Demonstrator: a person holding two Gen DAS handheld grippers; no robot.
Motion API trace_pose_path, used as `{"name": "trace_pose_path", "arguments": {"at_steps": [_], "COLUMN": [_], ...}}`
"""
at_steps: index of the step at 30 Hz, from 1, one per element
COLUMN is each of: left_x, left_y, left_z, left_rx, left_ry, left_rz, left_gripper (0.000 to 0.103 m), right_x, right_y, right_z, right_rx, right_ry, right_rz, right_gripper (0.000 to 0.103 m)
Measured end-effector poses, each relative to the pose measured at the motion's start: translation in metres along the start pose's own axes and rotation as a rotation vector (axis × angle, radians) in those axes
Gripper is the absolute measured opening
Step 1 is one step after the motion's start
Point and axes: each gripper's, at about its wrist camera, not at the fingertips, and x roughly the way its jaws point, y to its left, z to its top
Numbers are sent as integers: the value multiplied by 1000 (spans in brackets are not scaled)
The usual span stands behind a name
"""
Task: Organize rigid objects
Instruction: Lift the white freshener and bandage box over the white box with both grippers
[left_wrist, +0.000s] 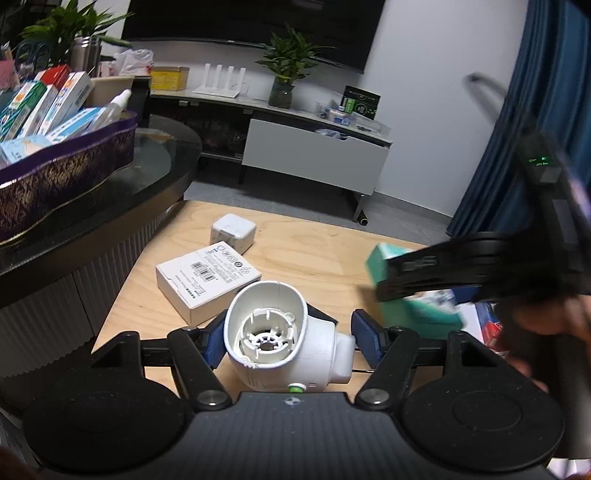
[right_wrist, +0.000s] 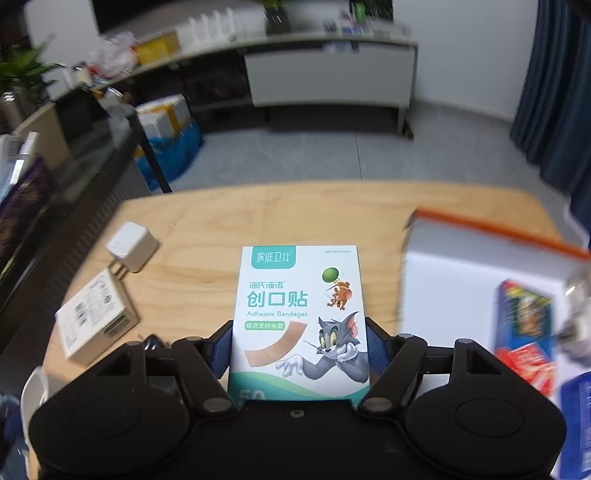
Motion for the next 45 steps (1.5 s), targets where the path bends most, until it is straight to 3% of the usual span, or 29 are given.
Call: {"name": "trace_pose_path", "arguments": {"at_steps": [7,19,26,45], "left_x": [-25,-67,-66,-74], "left_y": [-39,-142,-168,-180], "left_z": [3,-11,-14,-22], "left_rx": [94,181,203,224], "left_ry": [-26,-49,-19,8], "left_rz": [-64,-248,-253,-165], "left_gripper": [70,70,70,70], "right_x": [-91,-199,-215,-225], "right_y": [-65,-150,-176,-177], "right_z": [-30,-110,-133,-149], "right_rx": [53,142,205,185], "right_ry": [-104,-202,-217,-222], "right_rz": [3,-122,-125,-95], "right_gripper": [84,84,84,84]}}
